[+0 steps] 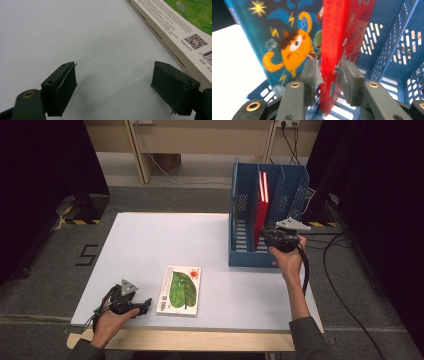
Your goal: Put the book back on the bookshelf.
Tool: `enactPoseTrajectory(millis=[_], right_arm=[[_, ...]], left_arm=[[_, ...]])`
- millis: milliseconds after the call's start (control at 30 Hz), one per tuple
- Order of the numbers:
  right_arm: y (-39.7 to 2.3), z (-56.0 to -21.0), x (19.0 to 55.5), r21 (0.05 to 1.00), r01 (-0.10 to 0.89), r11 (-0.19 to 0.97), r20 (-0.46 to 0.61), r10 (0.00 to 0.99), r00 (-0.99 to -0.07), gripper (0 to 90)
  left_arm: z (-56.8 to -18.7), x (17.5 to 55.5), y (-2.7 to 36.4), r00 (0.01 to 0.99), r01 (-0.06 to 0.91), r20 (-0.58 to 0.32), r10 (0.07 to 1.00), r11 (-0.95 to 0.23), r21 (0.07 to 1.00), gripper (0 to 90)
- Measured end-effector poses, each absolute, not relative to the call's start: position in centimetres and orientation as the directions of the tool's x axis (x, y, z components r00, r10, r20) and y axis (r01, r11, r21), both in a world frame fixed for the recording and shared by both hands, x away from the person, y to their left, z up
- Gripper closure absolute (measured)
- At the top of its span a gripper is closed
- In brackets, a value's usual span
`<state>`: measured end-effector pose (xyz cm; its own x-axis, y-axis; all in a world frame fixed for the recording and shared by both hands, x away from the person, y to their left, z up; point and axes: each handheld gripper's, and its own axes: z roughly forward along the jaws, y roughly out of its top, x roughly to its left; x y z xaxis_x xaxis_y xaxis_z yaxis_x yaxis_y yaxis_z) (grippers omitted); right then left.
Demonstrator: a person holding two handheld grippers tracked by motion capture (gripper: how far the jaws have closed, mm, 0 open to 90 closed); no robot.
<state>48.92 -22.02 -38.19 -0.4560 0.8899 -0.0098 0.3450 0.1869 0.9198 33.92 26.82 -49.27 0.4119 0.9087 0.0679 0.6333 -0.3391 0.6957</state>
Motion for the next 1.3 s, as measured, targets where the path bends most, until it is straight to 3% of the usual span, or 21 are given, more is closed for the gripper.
enactPoseTrajectory(millis=[333,867,1300], right_arm=[[-22.5,-38.7,47.7,0.922,0.360,0.143,0.036,0.893,-0.448,52.9],[-23.3,-38.7,45.8,0.933,0.357,0.048,0.115,0.900,-0.420,22.7],[-22.3,-38.8,44.3,0.938,0.344,0.034,0.136,0.879,-0.457,19.9]], left_arm=[[-49.3,33.9,26.8,0.414,0.631,0.069,0.908,-0.341,0.697,19.0],[-49.2,33.9,26.9,0.415,0.631,0.070,0.907,-0.343,0.696,18.8],[-49.2,33.9,27.0,0.413,0.630,0.073,0.908,-0.342,0.697,18.5]])
